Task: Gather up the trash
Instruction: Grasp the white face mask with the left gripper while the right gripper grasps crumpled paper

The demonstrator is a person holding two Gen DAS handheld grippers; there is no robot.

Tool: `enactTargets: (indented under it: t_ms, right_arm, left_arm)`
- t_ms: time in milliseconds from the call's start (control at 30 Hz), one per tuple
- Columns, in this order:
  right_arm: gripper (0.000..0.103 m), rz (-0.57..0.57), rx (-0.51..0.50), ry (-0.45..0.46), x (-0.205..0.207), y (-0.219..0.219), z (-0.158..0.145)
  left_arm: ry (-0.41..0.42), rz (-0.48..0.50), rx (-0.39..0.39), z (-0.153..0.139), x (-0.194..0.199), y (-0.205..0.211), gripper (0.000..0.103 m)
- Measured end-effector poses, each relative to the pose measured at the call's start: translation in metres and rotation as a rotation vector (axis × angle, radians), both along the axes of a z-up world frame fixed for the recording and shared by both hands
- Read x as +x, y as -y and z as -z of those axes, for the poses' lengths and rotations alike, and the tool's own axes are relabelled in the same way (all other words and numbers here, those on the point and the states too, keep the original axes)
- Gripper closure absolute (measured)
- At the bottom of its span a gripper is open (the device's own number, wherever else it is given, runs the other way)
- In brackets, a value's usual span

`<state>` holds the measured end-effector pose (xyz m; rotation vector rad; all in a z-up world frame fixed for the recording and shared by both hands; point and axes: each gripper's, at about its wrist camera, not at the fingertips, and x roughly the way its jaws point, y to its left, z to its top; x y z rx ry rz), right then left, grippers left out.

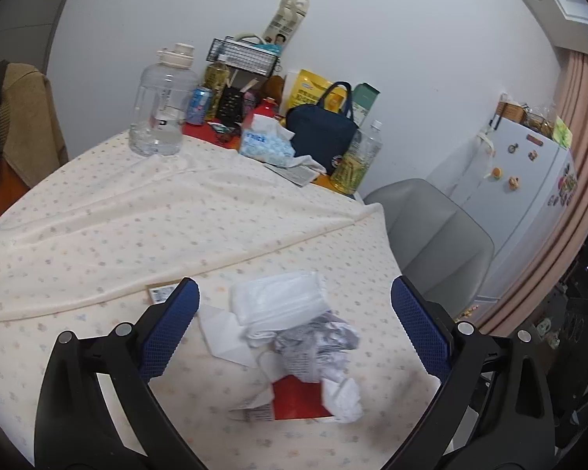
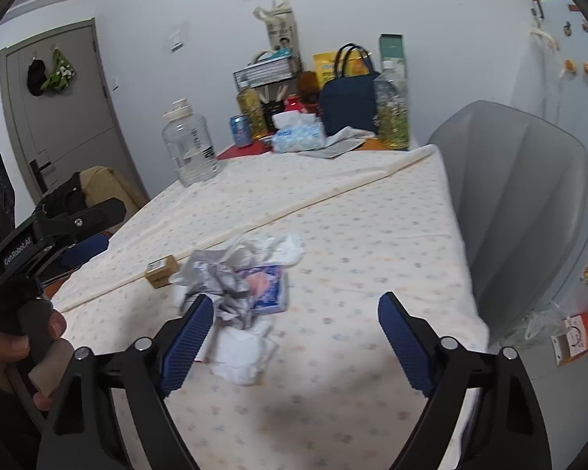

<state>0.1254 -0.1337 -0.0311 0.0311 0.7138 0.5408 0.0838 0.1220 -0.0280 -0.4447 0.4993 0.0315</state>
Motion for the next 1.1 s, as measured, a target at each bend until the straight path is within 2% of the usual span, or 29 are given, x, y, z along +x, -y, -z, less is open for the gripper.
enactTargets:
  t_ms: [333, 500, 533, 600, 633, 667, 700, 733, 933, 1100]
  right_arm:
    - [0.029, -0.125, -0.027, -0.076, 0.007, -0.064, 0.019]
    - [0.031, -0.122, -0.032, -0.094, 0.016, -0.08, 0.029]
    - [0.034, -0.112, -0.03, -0.096, 0.021, -0.081, 0.031]
    - [0.048, -0.097, -0.029, -0.111, 0.032, -0.083, 0.036]
    - [0.076, -0.101, -0.026, -0.142, 0.039, -0.084, 0.04]
    - [0.083, -0.106, -0.01, -0.168, 0.043, -0.082, 0.042]
    - [0.085, -0.103, 0.009, -0.168, 0.044, -0.079, 0.04]
    - [0.094, -0.094, 0.006, -0.15, 0.043, -0.075, 0.037]
    - [0.095, -0.055, 0.036, -0.11, 0.036, -0.049, 0.02]
    - [0.095, -0.011, 0.077, -0.074, 0.032, -0.018, 0.009]
  left_arm:
    - [-0.038, -0.071, -0.031, 0.018, -0.007, -0.046, 0.006]
    - [-0.051, -0.084, -0.029, 0.022, -0.006, -0.054, 0.006]
    - [-0.056, -0.085, -0.028, 0.023, -0.006, -0.055, 0.006]
    - [-0.064, -0.085, -0.027, 0.026, -0.005, -0.056, 0.007]
    - [-0.069, -0.084, -0.027, 0.027, -0.004, -0.055, 0.008]
    - [-0.078, -0.08, -0.03, 0.028, -0.002, -0.055, 0.011]
    - [-0.083, -0.073, -0.032, 0.029, 0.001, -0.053, 0.011]
    - [-0.088, -0.067, -0.029, 0.03, 0.002, -0.051, 0.013]
    - [-0.12, -0.007, -0.023, 0.037, 0.017, -0.031, 0.02]
    - [-0.142, 0.077, 0.034, 0.045, 0.032, 0.002, 0.022]
